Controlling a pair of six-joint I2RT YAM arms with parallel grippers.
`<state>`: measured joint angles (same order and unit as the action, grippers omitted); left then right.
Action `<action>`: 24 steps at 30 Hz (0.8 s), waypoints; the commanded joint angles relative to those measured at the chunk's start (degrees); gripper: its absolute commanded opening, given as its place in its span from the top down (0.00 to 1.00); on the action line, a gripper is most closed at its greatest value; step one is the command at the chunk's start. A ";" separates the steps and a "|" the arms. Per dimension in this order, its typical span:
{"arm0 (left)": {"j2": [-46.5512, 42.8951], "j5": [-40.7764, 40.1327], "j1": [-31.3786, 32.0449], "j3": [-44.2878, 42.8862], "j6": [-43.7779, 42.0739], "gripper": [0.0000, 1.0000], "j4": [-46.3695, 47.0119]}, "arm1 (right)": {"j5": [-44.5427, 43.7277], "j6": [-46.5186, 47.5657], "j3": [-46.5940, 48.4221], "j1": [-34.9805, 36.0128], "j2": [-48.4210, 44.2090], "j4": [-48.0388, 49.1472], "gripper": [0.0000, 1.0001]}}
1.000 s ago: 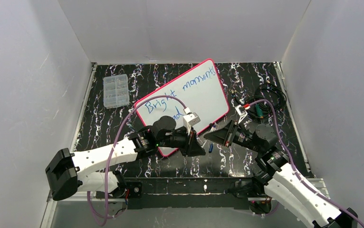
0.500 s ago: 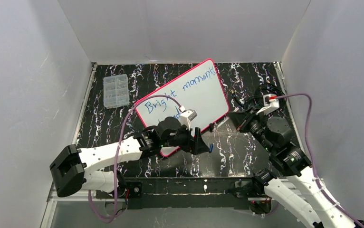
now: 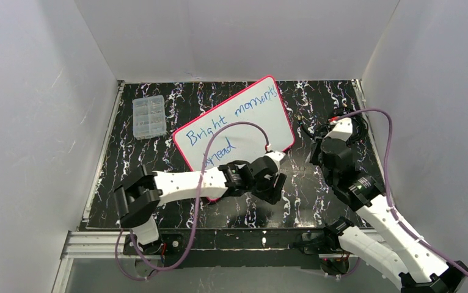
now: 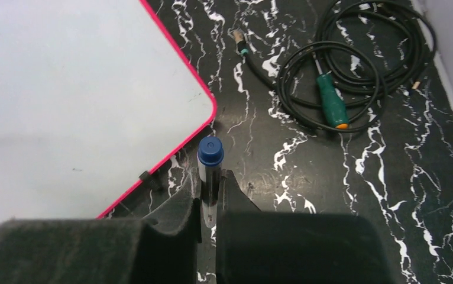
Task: Write a sentence on the whiteboard
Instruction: Pick up the pen cap from the center of the board.
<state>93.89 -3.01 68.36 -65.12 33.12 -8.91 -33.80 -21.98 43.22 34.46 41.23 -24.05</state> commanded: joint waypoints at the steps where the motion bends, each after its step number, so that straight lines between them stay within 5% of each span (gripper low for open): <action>1: 5.19 -4.22 0.02 -3.54 -2.21 0.42 -6.06 | -6.64 1.16 0.12 -0.62 -1.67 2.70 0.99; 24: 18.89 -10.00 -0.90 -12.52 -2.63 0.63 -8.84 | -4.05 1.33 -0.33 -0.62 -5.16 2.17 0.99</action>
<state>112.60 -10.76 67.99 -76.14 30.44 -15.86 -37.32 -20.78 42.83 34.06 36.14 -23.73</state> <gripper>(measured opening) 0.386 0.109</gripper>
